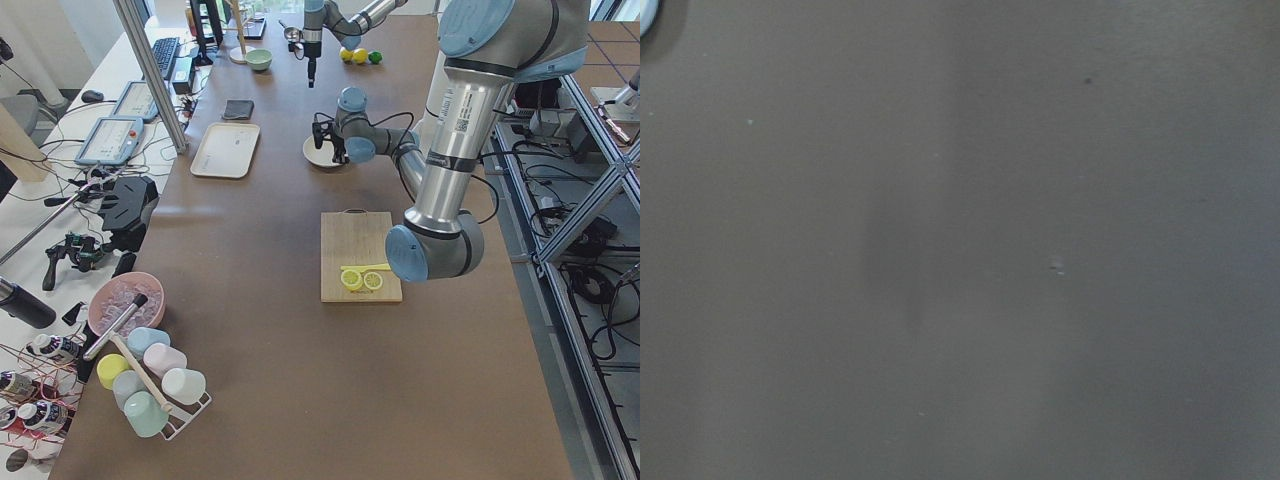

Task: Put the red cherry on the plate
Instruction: 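Carry the cherries over the plate with left gripper while right gripper withdraws, then lower the cherries onto the white plate and open the left gripper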

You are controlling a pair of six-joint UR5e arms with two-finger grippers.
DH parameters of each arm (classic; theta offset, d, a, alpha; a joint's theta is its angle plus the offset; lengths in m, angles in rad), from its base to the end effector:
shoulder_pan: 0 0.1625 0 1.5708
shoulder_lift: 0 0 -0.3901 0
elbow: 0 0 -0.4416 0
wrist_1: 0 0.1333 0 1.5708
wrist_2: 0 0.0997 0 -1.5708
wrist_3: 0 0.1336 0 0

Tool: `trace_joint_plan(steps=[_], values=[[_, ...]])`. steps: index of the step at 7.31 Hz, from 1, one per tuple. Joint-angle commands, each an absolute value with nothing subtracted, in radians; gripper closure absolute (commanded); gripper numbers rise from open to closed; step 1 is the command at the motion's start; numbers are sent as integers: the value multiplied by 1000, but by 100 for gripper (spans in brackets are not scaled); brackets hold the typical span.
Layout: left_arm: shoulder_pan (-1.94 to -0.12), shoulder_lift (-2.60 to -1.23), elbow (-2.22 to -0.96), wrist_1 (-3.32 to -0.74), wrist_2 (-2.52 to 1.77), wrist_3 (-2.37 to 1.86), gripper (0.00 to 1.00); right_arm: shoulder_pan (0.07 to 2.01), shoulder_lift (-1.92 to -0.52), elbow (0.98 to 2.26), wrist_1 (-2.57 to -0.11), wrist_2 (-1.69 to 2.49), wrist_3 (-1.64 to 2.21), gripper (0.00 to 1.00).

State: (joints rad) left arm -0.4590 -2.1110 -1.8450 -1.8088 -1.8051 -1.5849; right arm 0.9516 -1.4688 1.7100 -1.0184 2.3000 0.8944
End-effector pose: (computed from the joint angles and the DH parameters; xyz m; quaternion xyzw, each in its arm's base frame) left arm 0.5517 -0.3868 0.1537 0.0115 0.5088 -0.1442 0.8486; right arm -0.3177 -0.5220 0.4439 0.0367 -0.4870 -0.0183 0.8724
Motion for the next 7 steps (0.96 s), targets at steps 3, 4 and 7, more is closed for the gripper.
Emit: trace_joint_plan(steps=[3,4,7], values=[[-388,-2253,-1640,-1816,-1697,-1595,79,1019,-1578,1709,-1009,2329,753,1],[-371,-2256,-1626,-1831,-1675,-1597,76,1019,-1582,1710,-1008,2329,753,1],[-368,-2253,-1618,-1833,-1675,-1588,23,1020,-1583,1710,-1008,2324,755,1]])
